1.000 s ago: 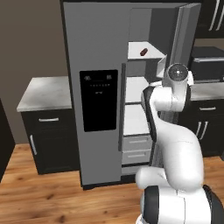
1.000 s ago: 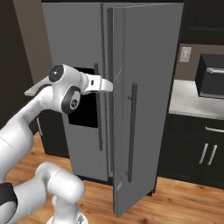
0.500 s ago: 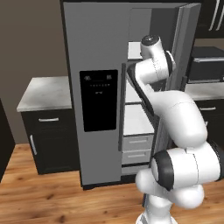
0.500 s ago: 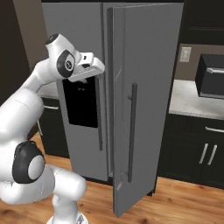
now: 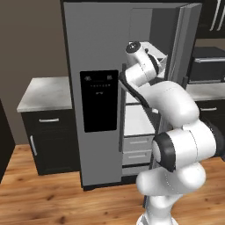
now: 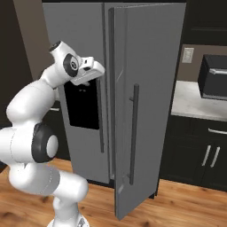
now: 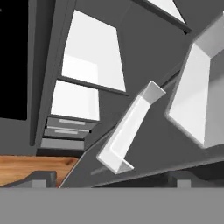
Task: Move the hot dog bun to the plate on the dining table and place the condiment next to that plate. Then navigate to the fridge and take the sausage and place it on the plate as well.
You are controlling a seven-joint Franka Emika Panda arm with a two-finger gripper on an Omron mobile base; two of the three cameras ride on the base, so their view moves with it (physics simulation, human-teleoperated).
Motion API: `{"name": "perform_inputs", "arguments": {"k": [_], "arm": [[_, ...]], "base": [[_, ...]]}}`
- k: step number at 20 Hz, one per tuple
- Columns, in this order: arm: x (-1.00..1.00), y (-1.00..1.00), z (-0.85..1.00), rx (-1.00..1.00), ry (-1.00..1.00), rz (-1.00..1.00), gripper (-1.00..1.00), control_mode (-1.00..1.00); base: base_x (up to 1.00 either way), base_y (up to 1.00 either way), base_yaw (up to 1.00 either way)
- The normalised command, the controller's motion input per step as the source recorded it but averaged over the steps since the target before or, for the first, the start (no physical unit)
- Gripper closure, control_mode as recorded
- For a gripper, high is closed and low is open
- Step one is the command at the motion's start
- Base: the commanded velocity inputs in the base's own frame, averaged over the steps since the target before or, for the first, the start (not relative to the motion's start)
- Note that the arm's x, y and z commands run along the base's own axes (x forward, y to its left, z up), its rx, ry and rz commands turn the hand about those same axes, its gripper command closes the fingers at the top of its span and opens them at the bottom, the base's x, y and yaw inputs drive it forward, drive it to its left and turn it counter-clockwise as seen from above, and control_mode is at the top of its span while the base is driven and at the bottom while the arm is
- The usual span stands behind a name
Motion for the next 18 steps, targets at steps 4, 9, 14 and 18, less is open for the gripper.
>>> {"name": "perform_inputs", "arguments": {"k": [4,9,14,18], "arm": [[0.81,0.00,-0.15,0.00,0.00,0.00,-1.00,-1.00],[0.69,-0.01,-0.07,0.00,0.00,0.00,-1.00,-1.00],[0.50,-0.15,-0.01,-0.02,0.00,-0.05,-1.00,-1.00],[0.35,-0.32,-0.03,0.00,0.00,-0.12,-1.00,-1.00]], "base": [[0.00,0.00,0.00],[0.00,0.00,0.00],[0.00,0.00,0.00],[0.00,0.00,0.00]]}}
